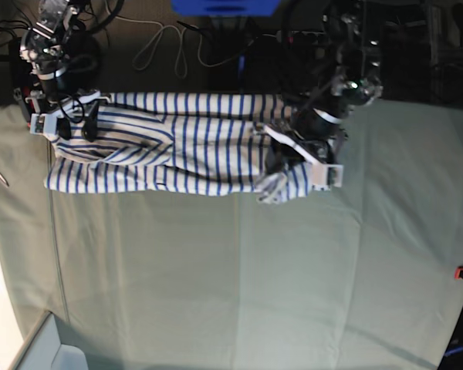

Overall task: Layout the t-shirt on the table in an organized manner, then fold the t-shirt properly
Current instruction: 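Grasp the strip end with the left gripper and fold it toward the right gripper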

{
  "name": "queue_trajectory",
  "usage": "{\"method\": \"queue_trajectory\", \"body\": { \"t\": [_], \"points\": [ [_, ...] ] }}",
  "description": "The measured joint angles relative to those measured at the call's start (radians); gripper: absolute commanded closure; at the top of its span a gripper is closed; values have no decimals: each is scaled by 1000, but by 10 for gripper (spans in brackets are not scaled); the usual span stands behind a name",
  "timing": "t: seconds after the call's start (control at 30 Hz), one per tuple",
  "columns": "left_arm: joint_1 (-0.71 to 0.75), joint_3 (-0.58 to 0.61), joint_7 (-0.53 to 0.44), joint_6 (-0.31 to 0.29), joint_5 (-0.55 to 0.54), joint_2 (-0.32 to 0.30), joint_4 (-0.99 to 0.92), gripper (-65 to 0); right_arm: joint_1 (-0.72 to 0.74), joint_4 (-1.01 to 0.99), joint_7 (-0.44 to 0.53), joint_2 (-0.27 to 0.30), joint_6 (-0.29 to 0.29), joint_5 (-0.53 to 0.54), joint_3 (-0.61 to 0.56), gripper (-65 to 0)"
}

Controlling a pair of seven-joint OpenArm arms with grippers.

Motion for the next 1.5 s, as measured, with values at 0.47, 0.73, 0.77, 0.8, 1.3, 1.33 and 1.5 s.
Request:
{"method": "queue_trajectory", "body": {
  "t": [0.47, 0.73, 0.77, 0.8, 1.3, 1.33, 1.5],
  "points": [
    [-111, 235, -3, 2, 248, 134, -124, 0, 2, 0, 0, 2, 0, 0, 0, -352],
    [-135, 246, -1, 0, 245, 134, -201, -1, 2, 0, 0, 22, 0, -4, 2, -352],
    [-135, 246, -1, 0, 245, 134, -201, -14, 2, 0, 0, 21, 1, -4, 2, -352],
    [-135, 246, 2, 0, 245, 134, -201, -39, 2, 0, 0, 21, 0, -4, 2, -352],
    [-96, 246, -1, -4, 235, 133, -19, -376, 2, 0, 0, 21, 0, -4, 2, -352],
    [-93, 244, 3, -5, 235, 132, 2, -344, 2, 0, 0, 22, 0, -4, 2, -352],
    [-102, 230, 0, -6, 235, 101, -34, -136, 18, 0, 0, 22, 0, -3, 3, -352]
  ]
}}
